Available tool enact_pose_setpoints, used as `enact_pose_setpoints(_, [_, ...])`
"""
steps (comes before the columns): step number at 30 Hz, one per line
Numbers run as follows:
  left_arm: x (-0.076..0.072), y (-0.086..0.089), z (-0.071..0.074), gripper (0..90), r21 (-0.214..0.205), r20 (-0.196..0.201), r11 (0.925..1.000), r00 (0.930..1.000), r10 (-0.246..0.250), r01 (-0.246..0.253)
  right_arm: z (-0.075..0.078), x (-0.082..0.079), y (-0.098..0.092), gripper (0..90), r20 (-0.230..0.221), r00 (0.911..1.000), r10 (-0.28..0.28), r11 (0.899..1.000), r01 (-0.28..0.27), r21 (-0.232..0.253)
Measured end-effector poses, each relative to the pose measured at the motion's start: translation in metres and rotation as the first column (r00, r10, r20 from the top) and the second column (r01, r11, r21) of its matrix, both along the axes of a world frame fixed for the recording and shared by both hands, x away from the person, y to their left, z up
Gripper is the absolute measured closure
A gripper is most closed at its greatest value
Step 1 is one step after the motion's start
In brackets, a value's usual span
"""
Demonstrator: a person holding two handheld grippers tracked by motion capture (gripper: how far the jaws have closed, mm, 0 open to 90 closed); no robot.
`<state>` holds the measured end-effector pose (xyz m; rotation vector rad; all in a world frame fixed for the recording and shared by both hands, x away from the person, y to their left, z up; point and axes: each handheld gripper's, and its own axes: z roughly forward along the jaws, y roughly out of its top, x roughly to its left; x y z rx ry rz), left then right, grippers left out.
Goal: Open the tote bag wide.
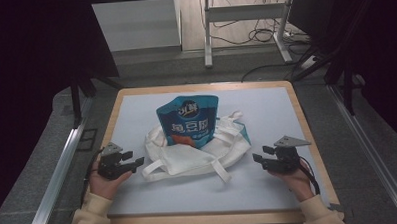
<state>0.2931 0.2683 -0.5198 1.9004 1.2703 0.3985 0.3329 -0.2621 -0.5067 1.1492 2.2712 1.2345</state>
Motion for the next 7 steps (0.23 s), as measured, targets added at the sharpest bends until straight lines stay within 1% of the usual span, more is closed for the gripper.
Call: enact_pose_setpoints(7, [0.0015,-0.0007,0.0004,38.0,0.0,0.016,1.0,0.9999,-0.005,0.005,0.0012,-0.0014,-0.0015,38.5,0.019,0.9998,-0.008,1.0,0.008,0.001])
